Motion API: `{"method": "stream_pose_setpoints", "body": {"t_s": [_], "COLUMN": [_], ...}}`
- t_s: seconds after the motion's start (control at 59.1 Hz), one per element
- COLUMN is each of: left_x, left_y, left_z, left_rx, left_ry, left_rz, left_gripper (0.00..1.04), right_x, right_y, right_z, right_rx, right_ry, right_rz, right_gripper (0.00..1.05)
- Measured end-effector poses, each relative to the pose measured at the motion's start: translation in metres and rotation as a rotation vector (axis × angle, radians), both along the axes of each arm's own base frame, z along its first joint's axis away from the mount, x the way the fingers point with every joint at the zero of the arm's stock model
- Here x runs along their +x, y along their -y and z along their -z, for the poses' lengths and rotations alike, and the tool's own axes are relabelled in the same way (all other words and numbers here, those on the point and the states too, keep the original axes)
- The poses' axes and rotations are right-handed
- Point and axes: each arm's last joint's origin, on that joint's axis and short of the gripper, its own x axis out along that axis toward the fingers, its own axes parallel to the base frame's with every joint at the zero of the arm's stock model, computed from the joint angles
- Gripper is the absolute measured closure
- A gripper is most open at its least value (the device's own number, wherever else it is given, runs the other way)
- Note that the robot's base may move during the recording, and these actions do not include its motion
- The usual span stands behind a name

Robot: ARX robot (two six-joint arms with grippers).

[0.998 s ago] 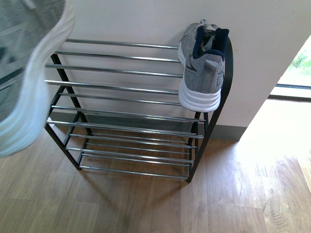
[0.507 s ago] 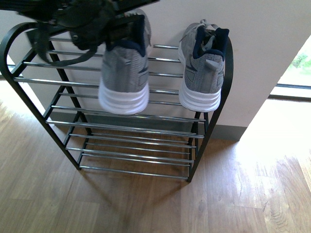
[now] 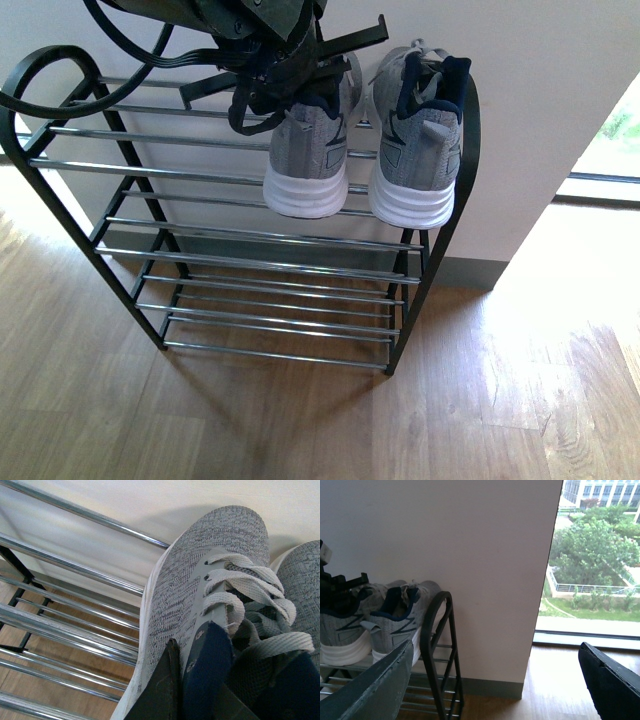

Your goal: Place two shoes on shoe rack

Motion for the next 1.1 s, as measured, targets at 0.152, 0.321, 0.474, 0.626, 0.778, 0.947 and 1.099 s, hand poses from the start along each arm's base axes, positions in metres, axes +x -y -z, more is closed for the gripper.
{"method": "stream_pose_setpoints", "body": {"t_s": [0.152, 0.321, 0.474, 0.626, 0.778, 0.947, 1.099], "left_x": [0.001, -0.003, -0.018, -0.05, -0.077, -0.1, -0.144], "left_y": [0.004, 0.004, -0.002, -0.02, -0.051, -0.093, -0.139], "left_z": [-0.002, 0.0, -0.009, -0.038, -0.074, -0.098, -0.083], "left_rx": [-0.042, -0.083, -0.169, -0.161, -0.053, 0.112, 0.24], "left_ry": [0.03, -0.023, -0.107, -0.139, -0.043, 0.257, 0.594], "left_rz": [0.017, -0.007, -0.009, -0.013, -0.063, -0.09, -0.019], "left_gripper": [1.04, 0.92, 0.59, 0.28, 0.08, 0.21, 0.52], "right_x": [0.0, 0.0, 0.0, 0.0, 0.0, 0.0, 0.0], "right_y": [0.0, 0.0, 0.0, 0.0, 0.0, 0.0, 0.0], "right_z": [0.0, 0.0, 0.0, 0.0, 0.0, 0.0, 0.0], "right_rx": [0.0, 0.0, 0.0, 0.0, 0.0, 0.0, 0.0], "right_ry": [0.0, 0.0, 0.0, 0.0, 0.0, 0.0, 0.0], "right_rz": [0.0, 0.0, 0.0, 0.0, 0.0, 0.0, 0.0], "right_gripper": [0.09, 0.09, 0.09, 0.09, 0.09, 0.09, 0.09]}}
